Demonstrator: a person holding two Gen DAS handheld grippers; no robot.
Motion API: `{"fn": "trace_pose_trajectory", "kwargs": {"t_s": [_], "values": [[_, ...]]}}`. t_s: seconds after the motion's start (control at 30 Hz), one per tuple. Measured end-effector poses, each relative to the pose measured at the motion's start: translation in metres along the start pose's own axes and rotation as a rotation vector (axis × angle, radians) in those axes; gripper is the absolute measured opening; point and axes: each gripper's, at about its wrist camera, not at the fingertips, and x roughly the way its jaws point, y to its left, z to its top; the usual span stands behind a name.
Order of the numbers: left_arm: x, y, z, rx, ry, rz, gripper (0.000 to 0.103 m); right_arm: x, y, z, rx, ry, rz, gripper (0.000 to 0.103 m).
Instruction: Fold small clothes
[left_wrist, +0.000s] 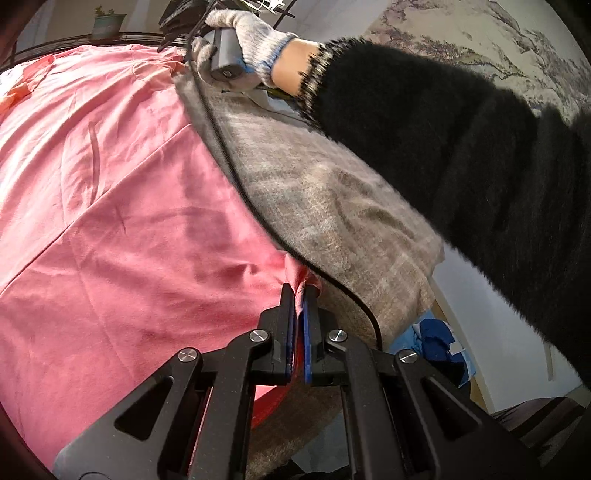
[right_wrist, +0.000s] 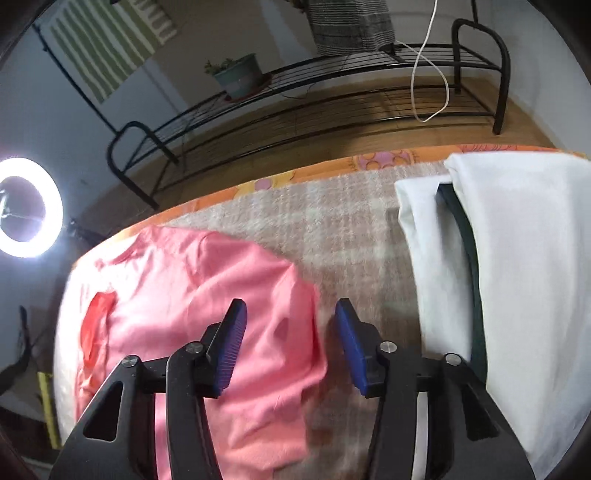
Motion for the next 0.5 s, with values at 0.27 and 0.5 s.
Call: {"fn": "trace_pose_trajectory", "kwargs": {"t_s": [0.27, 0.5], "values": [[-0.016, 0.001, -0.002, -0.020, -0.024, -0.007, 0.001, -0.006, 0.015, -0.007, -0.050, 0.026, -0.064, 0.003], [-0.051, 0.014, -0.006, -0.080, -0.096, -0.008, 0.001, -0.027, 0.052, 0.004, -0.082, -0.027, -0.150, 0.003]]}}
